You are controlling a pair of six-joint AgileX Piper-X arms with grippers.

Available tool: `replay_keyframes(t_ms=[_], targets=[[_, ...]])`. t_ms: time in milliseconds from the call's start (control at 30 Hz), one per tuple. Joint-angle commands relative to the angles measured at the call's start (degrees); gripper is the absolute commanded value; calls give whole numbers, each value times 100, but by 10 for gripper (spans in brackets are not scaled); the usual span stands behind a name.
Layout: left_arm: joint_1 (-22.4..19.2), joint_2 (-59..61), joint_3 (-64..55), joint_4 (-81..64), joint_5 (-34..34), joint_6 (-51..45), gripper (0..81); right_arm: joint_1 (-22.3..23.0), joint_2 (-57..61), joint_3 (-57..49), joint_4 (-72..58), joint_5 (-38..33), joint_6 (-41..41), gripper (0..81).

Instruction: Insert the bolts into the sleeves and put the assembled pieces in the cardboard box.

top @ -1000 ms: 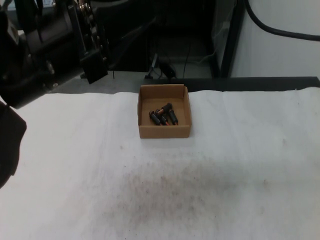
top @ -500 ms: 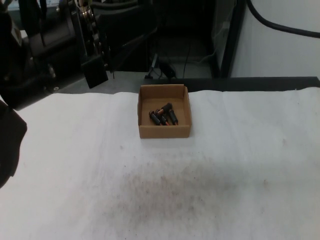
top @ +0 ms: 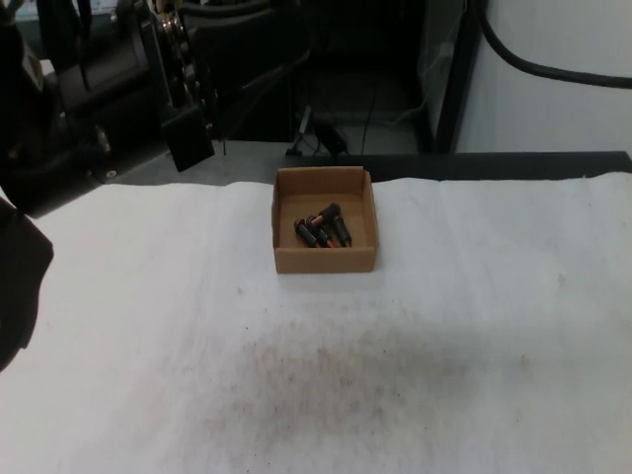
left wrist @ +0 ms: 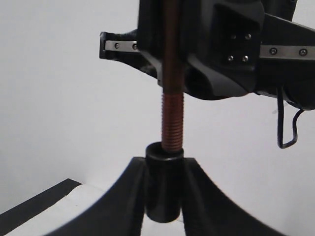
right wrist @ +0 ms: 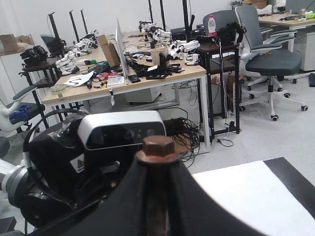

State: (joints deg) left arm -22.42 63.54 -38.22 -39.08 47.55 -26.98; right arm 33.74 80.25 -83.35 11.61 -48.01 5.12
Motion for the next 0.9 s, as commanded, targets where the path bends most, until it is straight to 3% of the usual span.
replay_keyframes(t_ms=[0, 633, 867], targets=[[19, -38, -67, -56, -39, -56, 4, 7, -16, -17, 14, -77, -42, 8], [19, -38, -166, -57, -290, -56, 4, 7, -16, -17, 42, -77, -42, 8], [19, -38, -175, -57, -289, -68, 4, 7, -16, -17, 729, -77, -438, 8]])
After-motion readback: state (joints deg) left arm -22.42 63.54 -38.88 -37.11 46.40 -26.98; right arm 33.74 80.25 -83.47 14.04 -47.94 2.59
